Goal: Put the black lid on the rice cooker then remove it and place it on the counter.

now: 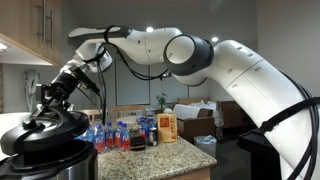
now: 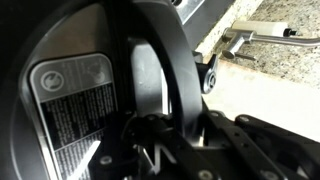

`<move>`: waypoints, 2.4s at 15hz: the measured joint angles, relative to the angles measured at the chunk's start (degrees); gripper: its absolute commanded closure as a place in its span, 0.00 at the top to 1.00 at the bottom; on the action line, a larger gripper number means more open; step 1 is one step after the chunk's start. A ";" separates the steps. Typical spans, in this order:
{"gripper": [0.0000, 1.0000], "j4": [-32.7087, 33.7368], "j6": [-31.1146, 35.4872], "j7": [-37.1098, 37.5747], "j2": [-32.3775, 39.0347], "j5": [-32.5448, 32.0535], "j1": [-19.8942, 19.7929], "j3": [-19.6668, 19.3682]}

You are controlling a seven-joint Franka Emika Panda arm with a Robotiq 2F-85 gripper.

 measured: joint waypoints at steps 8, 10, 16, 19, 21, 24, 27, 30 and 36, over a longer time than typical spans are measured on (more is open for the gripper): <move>0.00 -1.11 2.43 0.00 -2.53 3.28 -4.68 -0.18; 0.00 -2.82 4.14 0.00 -3.70 4.72 -6.31 -0.26; 0.00 -14.70 12.20 -0.08 -10.66 9.35 -10.92 -0.56; 0.00 -22.90 16.27 -0.43 -15.65 12.82 -12.54 -1.37; 0.00 -28.43 18.03 -1.41 -19.32 16.04 -12.55 -3.70; 0.00 -37.04 19.92 -2.91 -25.08 19.54 -12.55 -7.41; 0.00 -45.14 20.82 -3.38 -30.53 20.22 -12.55 -11.23; 0.00 -52.08 22.18 -3.38 -35.21 20.21 -12.58 -15.00; 0.02 -59.26 23.89 -3.30 -40.37 19.22 -12.68 -20.00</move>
